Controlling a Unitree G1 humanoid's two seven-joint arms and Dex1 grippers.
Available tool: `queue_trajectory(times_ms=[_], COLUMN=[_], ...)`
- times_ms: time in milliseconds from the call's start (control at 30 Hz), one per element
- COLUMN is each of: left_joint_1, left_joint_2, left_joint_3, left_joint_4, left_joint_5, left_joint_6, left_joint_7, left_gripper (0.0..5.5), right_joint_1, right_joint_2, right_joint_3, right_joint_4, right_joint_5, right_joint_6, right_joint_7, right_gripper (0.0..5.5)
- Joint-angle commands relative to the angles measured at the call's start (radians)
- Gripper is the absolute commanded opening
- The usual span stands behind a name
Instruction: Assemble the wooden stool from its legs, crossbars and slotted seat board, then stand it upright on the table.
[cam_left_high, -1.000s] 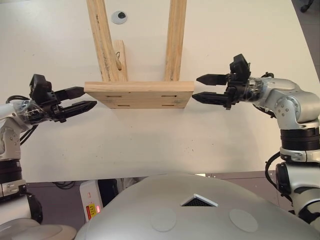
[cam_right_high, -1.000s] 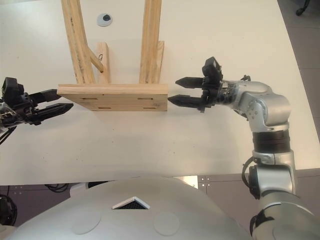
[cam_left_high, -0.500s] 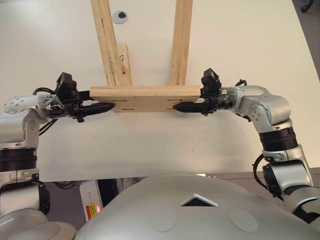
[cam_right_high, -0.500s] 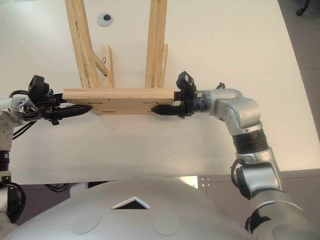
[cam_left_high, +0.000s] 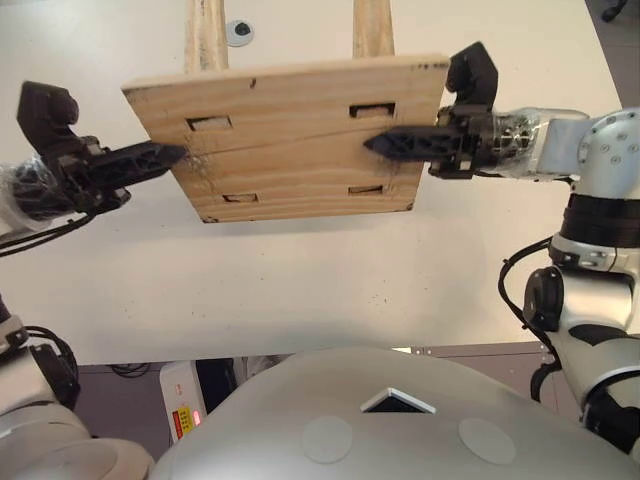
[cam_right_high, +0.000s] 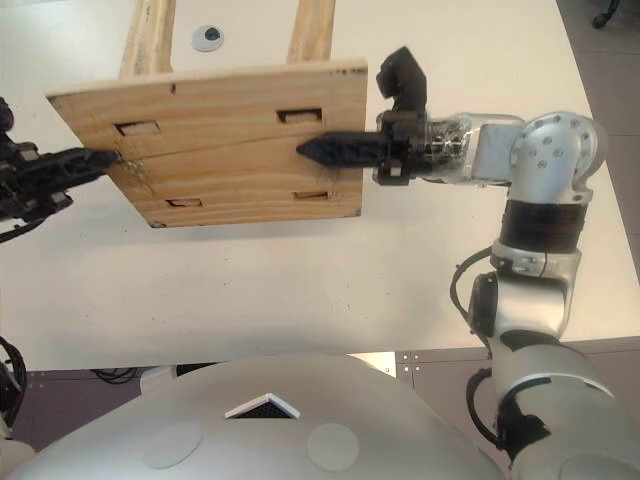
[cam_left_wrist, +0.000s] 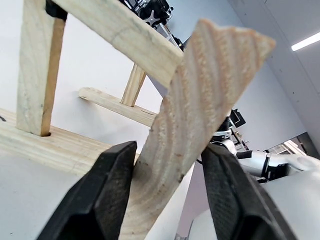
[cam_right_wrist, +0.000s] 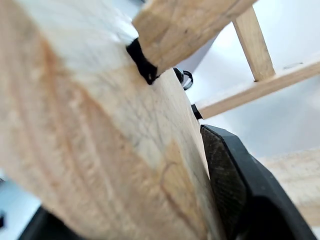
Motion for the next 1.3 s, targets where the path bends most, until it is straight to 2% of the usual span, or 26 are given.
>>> queue_trajectory(times_ms=[33,167,300,333,367,400,500,600,733,800,867,967,1000,1067,1133,1200,1300], left_joint_1=[-0.457,-0.715,-0.794,-0.802,-0.809,-0.816,-0.800,-0.738,-0.553,-0.375,-0.169,0.001,0.040,0.151,0.242,0.285,0.294], left_joint_2=[-0.067,-0.182,-0.287,-0.307,-0.327,-0.342,-0.369,-0.385,-0.451,-0.543,-0.651,-0.754,-0.768,-0.793,-0.805,-0.825,-0.858], left_joint_3=[-0.016,0.033,0.043,0.034,0.033,0.038,0.065,0.096,0.171,0.153,0.081,0.021,0.002,-0.059,-0.134,-0.188,-0.229], left_joint_4=[0.367,0.586,0.810,0.850,0.885,0.914,0.939,0.853,0.617,0.401,0.200,0.070,0.044,-0.017,-0.077,-0.115,-0.126], left_joint_5=[0.035,0.177,0.316,0.352,0.375,0.391,0.417,0.414,0.413,0.454,0.514,0.569,0.600,0.708,0.818,0.891,0.936], left_joint_6=[0.110,0.051,-0.228,-0.308,-0.385,-0.444,-0.606,-0.724,-0.941,-1.051,-1.137,-1.207,-1.234,-1.315,-1.393,-1.443,-1.469], left_joint_7=[0.442,0.660,0.820,0.816,0.805,0.791,0.740,0.674,0.656,0.669,0.669,0.695,0.699,0.718,0.724,0.748,0.788], left_gripper=[1.89,1.81,1.80,1.80,2.14,2.23,2.61,2.99,3.43,3.43,3.43,3.12,2.99,2.56,2.23,1.92,1.51], right_joint_1=[-0.316,-0.441,-0.481,-0.482,-0.475,-0.468,-0.451,-0.448,-0.430,-0.346,-0.235,-0.086,-0.030,0.171,0.387,0.533,0.600], right_joint_2=[0.071,0.085,0.124,0.132,0.138,0.142,0.149,0.141,0.108,0.124,0.183,0.279,0.291,0.291,0.294,0.329,0.363], right_joint_3=[-0.187,-0.298,-0.319,-0.321,-0.319,-0.324,-0.316,-0.305,-0.321,-0.357,-0.409,-0.371,-0.322,-0.142,0.027,0.132,0.208], right_joint_4=[0.451,0.745,0.908,0.941,0.968,0.992,1.021,0.993,0.853,0.633,0.363,0.091,0.024,-0.111,-0.266,-0.359,-0.379], right_joint_5=[0.051,-0.022,-0.120,-0.143,-0.169,-0.184,-0.228,-0.251,-0.233,-0.198,-0.150,-0.248,-0.351,-0.708,-0.957,-1.052,-1.106], right_joint_6=[0.043,-0.117,-0.352,-0.408,-0.462,-0.504,-0.596,-0.611,-0.608,-0.689,-0.796,-0.993,-1.074,-1.226,-1.294,-1.312,-1.327], right_joint_7=[-0.253,-0.482,-0.595,-0.610,-0.616,-0.622,-0.590,-0.511,-0.390,-0.320,-0.296,-0.378,-0.438,-0.654,-0.761,-0.804,-0.829], right_gripper=[2.18,1.82,1.61,1.61,1.59,1.59,2.12,2.61,3.19,3.19,3.19,2.86,2.71,2.21,1.85,1.51,1.03])
